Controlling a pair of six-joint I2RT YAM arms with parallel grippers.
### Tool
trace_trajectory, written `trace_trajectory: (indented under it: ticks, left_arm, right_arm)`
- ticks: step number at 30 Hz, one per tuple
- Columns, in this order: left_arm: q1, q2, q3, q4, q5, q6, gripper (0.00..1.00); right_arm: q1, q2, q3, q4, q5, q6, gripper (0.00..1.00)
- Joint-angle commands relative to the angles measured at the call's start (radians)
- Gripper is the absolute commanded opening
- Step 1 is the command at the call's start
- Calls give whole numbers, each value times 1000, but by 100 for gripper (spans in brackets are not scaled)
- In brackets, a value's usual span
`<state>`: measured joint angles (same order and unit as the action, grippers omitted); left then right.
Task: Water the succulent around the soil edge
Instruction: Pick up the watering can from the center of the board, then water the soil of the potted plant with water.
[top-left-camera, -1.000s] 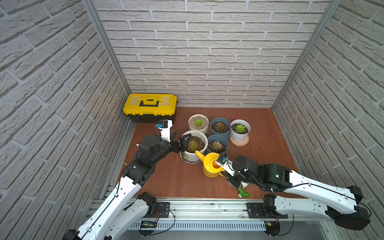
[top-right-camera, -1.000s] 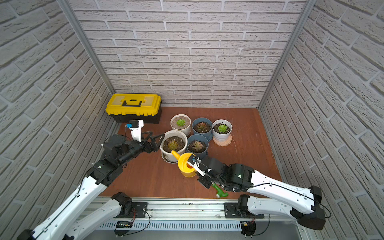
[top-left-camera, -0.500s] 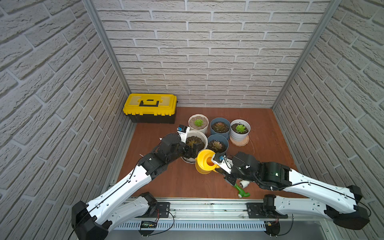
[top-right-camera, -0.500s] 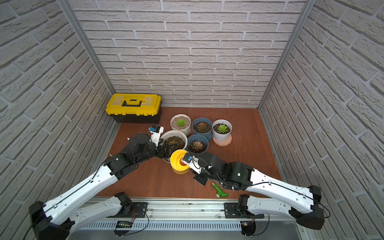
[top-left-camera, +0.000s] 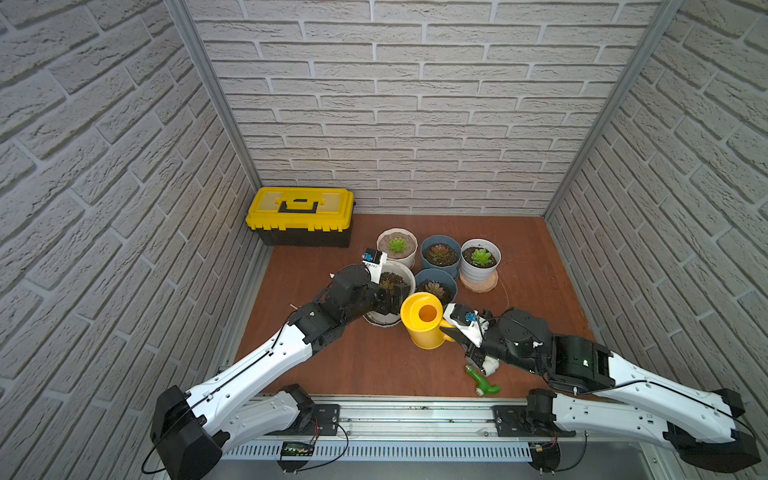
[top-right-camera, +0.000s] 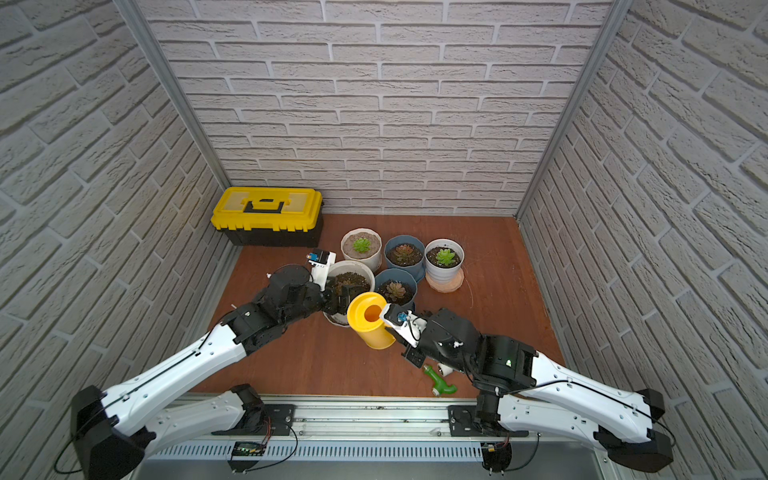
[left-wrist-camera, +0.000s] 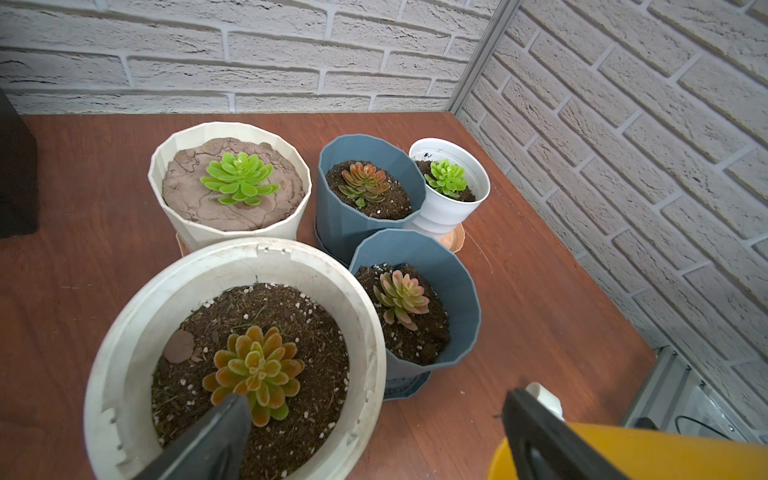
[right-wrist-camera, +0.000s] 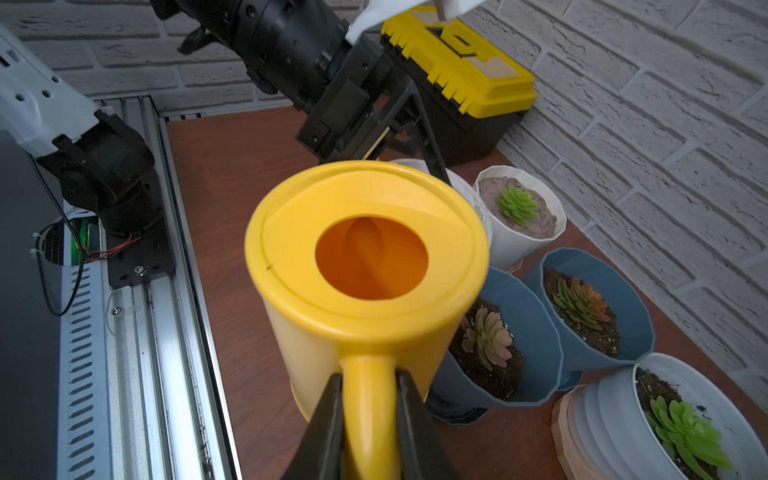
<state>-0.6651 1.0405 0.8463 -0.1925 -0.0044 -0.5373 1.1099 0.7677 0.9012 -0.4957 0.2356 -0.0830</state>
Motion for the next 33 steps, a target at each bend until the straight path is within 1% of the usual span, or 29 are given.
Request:
trace_trajectory:
  ticks: [1, 6, 12, 18, 20, 22, 27, 30, 33]
  left_arm:
    - [-7, -2, -28, -11, -16, 8, 98]
    - [-8, -11, -27, 4, -10, 6, 98]
    - [-7, -30, -21, -1, -9, 5, 98]
    - [-8, -78, 7, -23, -9, 24, 98]
    - [-7, -98, 37, -59, -20, 50, 98]
    - [-5, -126, 84, -124, -49, 89, 99]
    - [-4, -215, 159, -242, -124, 198, 99]
    - [-4, -270, 154, -269, -154, 210, 99]
    - [-4, -313, 130, -277, -129, 212, 98]
  right_arm:
    - [-5, -53, -2, 256, 51, -16, 3]
    - [-7, -57, -36, 271, 51, -5, 3]
    - [-7, -107, -97, 331, 41, 16, 3]
    - [-9, -123, -117, 293, 18, 39, 3]
    - [-9, -125, -108, 249, 13, 41, 2]
    - [-9, -131, -86, 166, 23, 38, 3]
    - [-10, -163, -10, -20, 107, 31, 3]
    - [-12, -169, 52, -116, 162, 36, 3]
    - [-12, -146, 121, -222, 217, 42, 3]
